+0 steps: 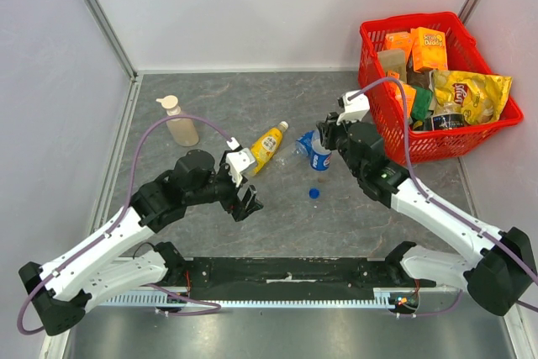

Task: Unscrew the bottle caps

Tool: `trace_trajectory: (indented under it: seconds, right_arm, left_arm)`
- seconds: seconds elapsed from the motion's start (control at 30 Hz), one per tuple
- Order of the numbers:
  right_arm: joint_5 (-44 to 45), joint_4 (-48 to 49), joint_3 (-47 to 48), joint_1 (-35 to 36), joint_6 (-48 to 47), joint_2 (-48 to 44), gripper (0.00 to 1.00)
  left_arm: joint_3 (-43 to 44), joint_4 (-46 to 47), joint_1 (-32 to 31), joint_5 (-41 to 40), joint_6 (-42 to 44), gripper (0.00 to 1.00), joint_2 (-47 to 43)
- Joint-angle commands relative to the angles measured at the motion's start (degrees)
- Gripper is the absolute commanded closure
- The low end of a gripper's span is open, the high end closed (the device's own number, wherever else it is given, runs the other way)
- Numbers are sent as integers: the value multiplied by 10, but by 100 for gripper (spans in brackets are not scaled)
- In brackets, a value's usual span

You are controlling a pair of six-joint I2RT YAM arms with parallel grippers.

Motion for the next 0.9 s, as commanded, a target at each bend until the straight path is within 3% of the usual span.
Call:
trace_trajectory:
  seconds: [0.0, 0.3, 0.87]
  right_arm:
    - [43, 40, -34, -10, 26, -21, 100]
    - [59, 80, -95, -12, 32, -53, 100]
    - [-10, 83, -111, -12, 32, -83, 29]
  left_arm:
    - [2, 3, -1, 14, 15, 11, 2]
    - [1, 3, -1, 18, 9, 11, 1]
    - [0, 5, -1, 10, 6, 11, -1]
